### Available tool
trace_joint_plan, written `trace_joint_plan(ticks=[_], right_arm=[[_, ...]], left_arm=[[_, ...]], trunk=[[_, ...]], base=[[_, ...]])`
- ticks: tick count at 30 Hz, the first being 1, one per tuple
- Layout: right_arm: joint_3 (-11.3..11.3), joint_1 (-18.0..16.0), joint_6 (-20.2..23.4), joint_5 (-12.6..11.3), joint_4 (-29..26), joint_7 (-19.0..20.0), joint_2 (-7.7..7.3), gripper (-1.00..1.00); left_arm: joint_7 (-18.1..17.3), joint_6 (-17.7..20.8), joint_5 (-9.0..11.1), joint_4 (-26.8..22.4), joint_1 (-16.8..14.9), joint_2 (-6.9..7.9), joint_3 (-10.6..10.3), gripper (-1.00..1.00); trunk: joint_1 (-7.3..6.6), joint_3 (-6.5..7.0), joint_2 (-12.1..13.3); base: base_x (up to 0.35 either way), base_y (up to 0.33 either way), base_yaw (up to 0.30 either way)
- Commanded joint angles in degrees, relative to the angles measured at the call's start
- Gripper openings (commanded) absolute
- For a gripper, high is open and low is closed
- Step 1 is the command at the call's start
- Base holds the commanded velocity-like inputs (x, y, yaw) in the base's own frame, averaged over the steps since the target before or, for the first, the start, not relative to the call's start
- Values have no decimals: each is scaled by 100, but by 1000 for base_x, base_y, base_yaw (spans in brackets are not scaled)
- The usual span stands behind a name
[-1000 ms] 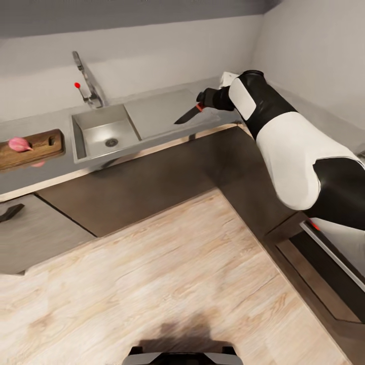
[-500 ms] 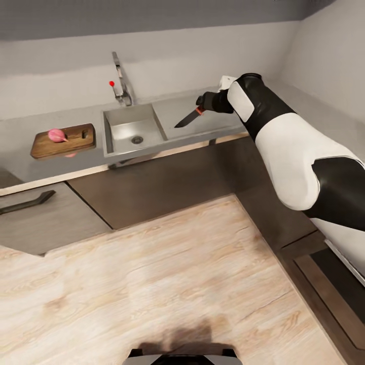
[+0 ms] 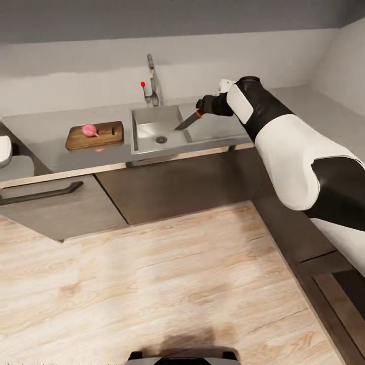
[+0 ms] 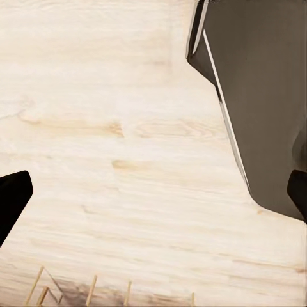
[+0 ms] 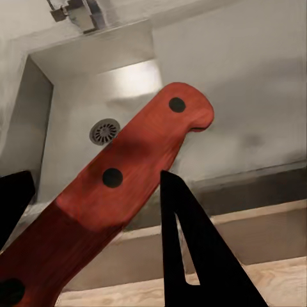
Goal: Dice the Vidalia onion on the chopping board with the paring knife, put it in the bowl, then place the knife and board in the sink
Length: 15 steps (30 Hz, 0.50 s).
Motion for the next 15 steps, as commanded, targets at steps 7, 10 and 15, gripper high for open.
trace_joint_plan(ticks=[7, 10, 15], right_arm=[[5, -3, 28, -61, 1, -39, 0, -100], [10, -3, 22, -51, 101, -50, 0, -100], [12, 23, -49, 312, 378, -66, 0, -100]], left_arm=[[7, -14, 34, 5, -3, 0, -19, 100], [9, -17, 34, 5, -3, 0, -16, 100], [2, -25, 29, 5, -3, 9, -15, 100]], trunk=[[3, 43, -8], [3, 67, -8], [3, 103, -8]], base=[[0, 228, 203], [0, 137, 138], [0, 29, 39]])
